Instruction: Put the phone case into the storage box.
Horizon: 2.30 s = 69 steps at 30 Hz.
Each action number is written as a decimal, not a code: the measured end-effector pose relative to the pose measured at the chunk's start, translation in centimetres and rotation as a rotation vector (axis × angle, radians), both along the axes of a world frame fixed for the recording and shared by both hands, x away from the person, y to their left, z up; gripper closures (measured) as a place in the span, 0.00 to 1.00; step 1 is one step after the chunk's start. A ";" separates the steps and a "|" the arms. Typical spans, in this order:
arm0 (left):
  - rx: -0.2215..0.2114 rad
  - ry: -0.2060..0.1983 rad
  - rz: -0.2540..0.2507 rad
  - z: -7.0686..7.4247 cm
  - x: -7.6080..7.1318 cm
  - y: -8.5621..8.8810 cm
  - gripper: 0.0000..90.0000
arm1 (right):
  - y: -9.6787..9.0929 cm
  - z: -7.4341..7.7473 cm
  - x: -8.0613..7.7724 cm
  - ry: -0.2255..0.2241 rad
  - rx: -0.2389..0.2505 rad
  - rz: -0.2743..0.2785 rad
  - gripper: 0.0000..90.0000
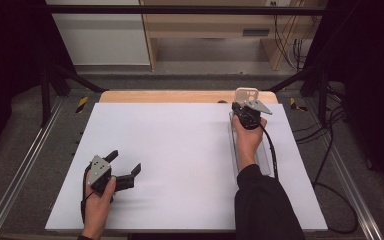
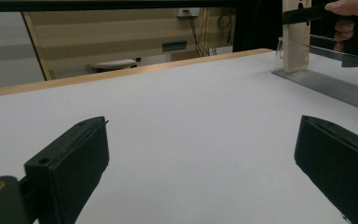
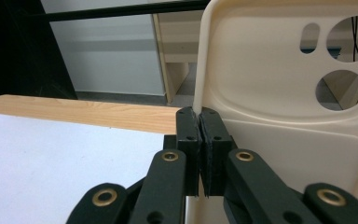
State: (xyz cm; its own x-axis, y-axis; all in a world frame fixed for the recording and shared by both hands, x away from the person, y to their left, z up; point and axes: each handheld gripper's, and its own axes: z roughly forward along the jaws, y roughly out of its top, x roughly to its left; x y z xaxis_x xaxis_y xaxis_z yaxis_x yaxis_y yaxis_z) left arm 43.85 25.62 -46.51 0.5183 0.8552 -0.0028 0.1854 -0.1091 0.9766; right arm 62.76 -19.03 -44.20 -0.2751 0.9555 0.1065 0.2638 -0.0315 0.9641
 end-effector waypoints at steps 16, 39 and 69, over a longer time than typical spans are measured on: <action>0.003 -0.001 -0.001 0.0 0.0 0.0 0.03 | 0.2 -0.1 0.1 0.016 -0.021 0.008 0.97; -0.002 0.002 -0.003 0.0 0.1 0.0 0.03 | 0.4 -0.2 0.3 0.035 -0.042 0.014 0.97; 0.001 -0.001 -0.005 0.1 0.1 0.0 0.03 | 0.2 -0.1 0.3 0.048 -0.042 0.008 0.88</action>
State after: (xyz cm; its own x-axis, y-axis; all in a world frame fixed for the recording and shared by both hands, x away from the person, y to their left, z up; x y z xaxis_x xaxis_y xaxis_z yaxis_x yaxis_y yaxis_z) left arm 43.91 25.60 -46.46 0.5222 0.8528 -0.0019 0.1844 -0.1107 0.9766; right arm 63.04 -18.79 -44.32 -0.2779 0.9573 0.0798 0.3099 0.0107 0.9507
